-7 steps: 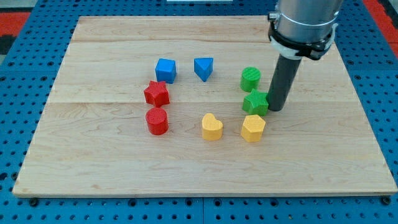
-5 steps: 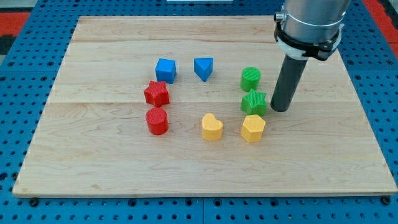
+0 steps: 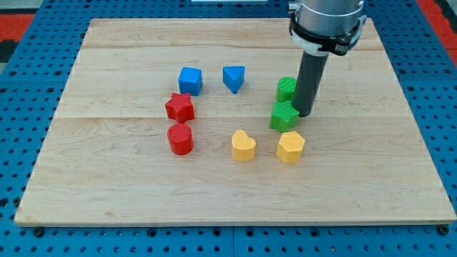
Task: Move the green star to the top left of the hexagon
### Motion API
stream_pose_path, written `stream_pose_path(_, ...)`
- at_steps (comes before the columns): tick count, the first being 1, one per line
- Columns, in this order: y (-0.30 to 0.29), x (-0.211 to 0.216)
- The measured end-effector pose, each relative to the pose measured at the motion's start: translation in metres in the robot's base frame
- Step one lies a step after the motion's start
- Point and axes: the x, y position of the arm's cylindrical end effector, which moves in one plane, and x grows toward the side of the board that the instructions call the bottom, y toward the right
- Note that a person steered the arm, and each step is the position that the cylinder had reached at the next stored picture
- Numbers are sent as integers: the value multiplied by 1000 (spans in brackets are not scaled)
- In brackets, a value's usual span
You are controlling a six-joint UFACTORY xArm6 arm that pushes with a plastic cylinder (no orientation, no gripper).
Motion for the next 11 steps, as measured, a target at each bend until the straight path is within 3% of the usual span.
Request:
stream_pose_path(4,1,-36)
stream_pose_path(6,78,-15)
stream_pose_path(11,98,-12)
